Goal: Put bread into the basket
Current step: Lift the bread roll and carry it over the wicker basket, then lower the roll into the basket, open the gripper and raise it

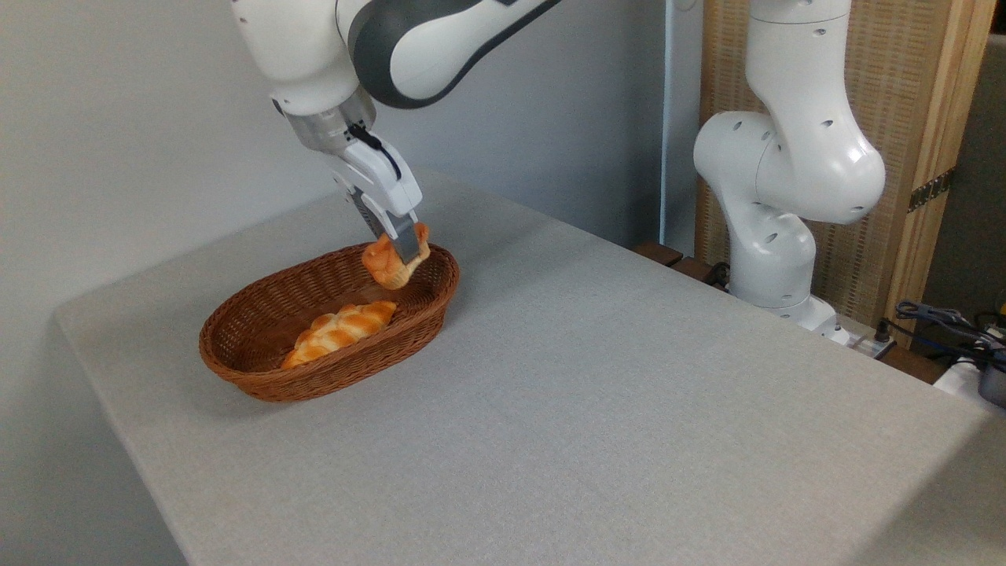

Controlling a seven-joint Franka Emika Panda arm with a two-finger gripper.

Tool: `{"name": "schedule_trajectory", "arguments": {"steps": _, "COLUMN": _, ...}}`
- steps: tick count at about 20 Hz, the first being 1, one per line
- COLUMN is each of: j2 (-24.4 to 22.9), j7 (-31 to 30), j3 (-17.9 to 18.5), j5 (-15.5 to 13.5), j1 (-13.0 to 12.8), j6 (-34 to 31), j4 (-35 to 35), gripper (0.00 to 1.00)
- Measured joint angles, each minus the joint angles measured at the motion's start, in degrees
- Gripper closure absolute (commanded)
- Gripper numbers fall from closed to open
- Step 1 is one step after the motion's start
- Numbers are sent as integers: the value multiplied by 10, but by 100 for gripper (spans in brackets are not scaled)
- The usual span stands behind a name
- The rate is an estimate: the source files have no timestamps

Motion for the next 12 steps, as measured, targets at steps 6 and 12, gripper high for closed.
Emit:
{"name": "schedule_trajectory", "arguments": {"steps": 6, "j2": 10, "j7": 0, "j3": -5, "j5": 9, "j1": 1, "j6": 2, "j4": -4, "gripper": 0}}
{"name": "schedule_trajectory", "arguments": {"steps": 12, "j2": 10, "j7": -1, "j3": -5, "j5": 9, "j1": 2, "j6": 24, "j4": -4, "gripper": 0}}
